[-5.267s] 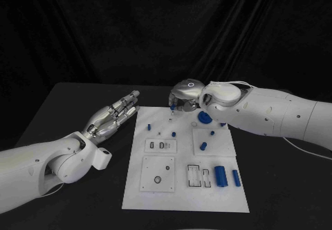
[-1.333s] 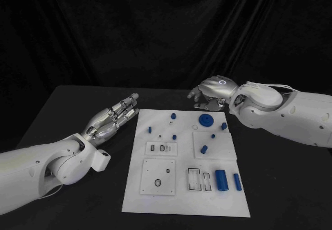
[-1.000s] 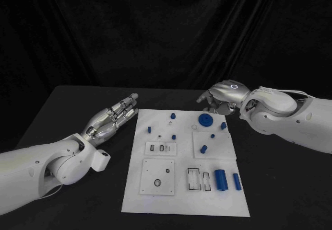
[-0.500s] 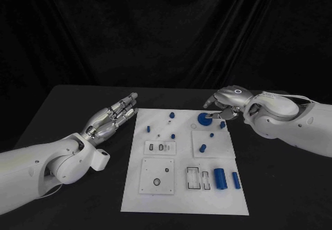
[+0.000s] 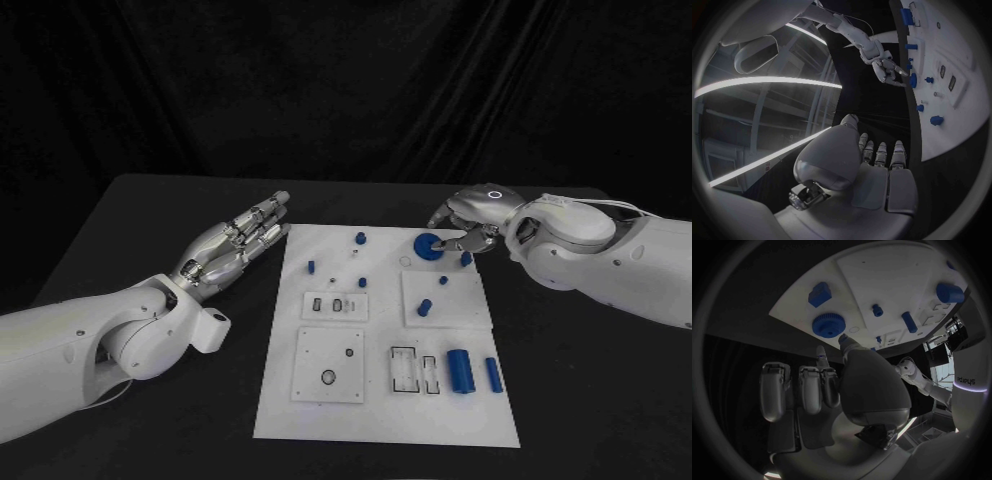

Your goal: Assemble the parts on the task board

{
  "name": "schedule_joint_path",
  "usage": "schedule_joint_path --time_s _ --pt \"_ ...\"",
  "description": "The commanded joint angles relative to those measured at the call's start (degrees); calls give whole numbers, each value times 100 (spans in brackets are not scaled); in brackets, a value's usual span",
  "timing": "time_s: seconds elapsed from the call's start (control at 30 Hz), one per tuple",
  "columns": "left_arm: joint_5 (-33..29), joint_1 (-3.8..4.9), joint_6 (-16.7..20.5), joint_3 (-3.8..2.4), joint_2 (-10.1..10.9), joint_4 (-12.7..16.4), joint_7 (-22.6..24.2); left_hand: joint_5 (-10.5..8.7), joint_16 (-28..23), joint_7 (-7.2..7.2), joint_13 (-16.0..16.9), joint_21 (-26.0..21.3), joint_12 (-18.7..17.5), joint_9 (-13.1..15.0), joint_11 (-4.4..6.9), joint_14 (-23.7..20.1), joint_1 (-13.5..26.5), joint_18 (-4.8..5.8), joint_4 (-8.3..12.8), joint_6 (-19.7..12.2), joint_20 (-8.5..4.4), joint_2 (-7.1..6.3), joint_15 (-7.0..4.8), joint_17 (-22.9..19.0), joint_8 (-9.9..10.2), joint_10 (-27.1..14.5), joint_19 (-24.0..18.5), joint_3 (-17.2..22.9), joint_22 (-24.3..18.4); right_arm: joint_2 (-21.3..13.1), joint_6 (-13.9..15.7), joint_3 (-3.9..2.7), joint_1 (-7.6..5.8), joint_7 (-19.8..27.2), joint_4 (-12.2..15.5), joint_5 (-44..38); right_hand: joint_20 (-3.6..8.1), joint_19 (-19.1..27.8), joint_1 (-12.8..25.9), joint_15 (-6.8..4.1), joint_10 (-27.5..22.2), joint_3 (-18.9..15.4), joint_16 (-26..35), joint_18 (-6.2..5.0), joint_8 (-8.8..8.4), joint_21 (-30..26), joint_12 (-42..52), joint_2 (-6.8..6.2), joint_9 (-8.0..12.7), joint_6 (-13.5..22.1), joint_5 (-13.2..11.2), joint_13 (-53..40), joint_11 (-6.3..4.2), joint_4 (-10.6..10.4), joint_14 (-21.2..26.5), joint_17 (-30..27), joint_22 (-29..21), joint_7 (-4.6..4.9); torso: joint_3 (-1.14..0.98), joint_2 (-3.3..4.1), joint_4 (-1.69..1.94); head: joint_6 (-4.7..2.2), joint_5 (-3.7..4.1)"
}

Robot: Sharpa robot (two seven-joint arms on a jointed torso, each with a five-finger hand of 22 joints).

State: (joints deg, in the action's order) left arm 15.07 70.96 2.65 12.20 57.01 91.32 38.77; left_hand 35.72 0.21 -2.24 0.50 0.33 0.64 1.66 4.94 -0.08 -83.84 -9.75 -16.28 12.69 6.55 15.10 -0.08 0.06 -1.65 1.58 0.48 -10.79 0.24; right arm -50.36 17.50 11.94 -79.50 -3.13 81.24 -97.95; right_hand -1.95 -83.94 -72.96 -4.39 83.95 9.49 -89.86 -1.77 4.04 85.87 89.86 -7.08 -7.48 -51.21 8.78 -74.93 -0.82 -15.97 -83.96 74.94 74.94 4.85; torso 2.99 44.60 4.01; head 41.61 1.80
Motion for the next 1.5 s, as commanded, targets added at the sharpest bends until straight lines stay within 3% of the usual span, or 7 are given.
schedule_joint_path --time_s 0.03,0.47,0.97,1.17,1.33,1.47,1.5 --pt "33 6 -103 -4 -3 12 192 36 -21 4 -9 22 -21 -1 -36 8 -57 -51 2 -38 50 -6 43 -6 -1 -14 4 34 9 29 -86 -4 22 -136 -48 -8 -40 -299 -48 45 605 29 -14 30 -27 30 14 -10 -6 61 45 -1507 51 2 -604 1506 1041 1 1 -1 -1 10 -10" --pt "33 6 -113 -4 37 33 177 38 -21 16 -8 24 -19 2 -48 8 -68 -51 5 -22 59 -17 54 -6 -5 -11 7 40 10 195 -200 -4 102 -129 -281 -8 -48 -247 -49 55 605 28 -14 7 4 -30 14 -1 -28 41 41 -1507 60 -2 -604 1506 972 16 1 1 -1 30 -32" --pt "33 6 -132 -4 35 35 155 39 -21 25 -7 26 -18 3 -58 8 -75 -51 9 -15 66 -35 61 -6 -8 -10 9 40 11 283 -303 -4 183 -133 -404 -8 -65 -169 -107 66 605 29 -14 -25 273 -118 14 38 -223 -280 113 -1507 67 51 -604 1506 892 19 1 -2 -1 25 3" --pt "33 6 -138 -4 34 29 146 39 -21 25 -7 26 -18 3 -58 8 -75 -51 9 -15 66 -35 61 -6 -8 -10 9 40 11 299 -345 -4 220 -88 -417 -8 -35 -149 -303 30 605 70 -14 -34 637 -152 14 58 -522 -438 910 -1507 31 293 -604 1506 878 -28 1 -3 -1 24 0" --pt "33 5 -143 -4 30 24 143 44 -21 29 -8 26 -19 3 -62 8 -78 -51 10 -20 69 -41 63 -6 -8 -12 9 40 11 304 -364 -4 242 -72 -407 -8 -21 -147 -389 21 605 106 -14 -35 815 -164 14 61 -716 -309 1346 -1507 21 447 -604 1506 882 -30 0 -3 -1 29 0" --pt "33 5 -147 -4 25 17 141 44 -21 29 -8 26 -19 3 -62 8 -78 -51 10 -20 69 -41 63 -6 -8 -12 9 40 11 297 -336 -4 250 -60 -393 -8 -7 -147 -430 10 605 156 -14 -37 1121 -174 14 54 -983 -254 1943 -1507 2 580 -604 1506 886 -44 1 -4 -2 28 -10" --pt "33 5 -149 -4 25 15 140 44 -21 29 -8 26 -19 3 -62 8 -78 -51 10 -20 69 -41 63 -6 -8 -12 9 40 11 290 -317 -4 251 -57 -383 -8 0 -151 -403 16 605 205 -14 -36 1403 -178 14 53 -1235 -148 2306 -1507 12 644 -604 1506 895 -50 1 -4 -2 28 -10"
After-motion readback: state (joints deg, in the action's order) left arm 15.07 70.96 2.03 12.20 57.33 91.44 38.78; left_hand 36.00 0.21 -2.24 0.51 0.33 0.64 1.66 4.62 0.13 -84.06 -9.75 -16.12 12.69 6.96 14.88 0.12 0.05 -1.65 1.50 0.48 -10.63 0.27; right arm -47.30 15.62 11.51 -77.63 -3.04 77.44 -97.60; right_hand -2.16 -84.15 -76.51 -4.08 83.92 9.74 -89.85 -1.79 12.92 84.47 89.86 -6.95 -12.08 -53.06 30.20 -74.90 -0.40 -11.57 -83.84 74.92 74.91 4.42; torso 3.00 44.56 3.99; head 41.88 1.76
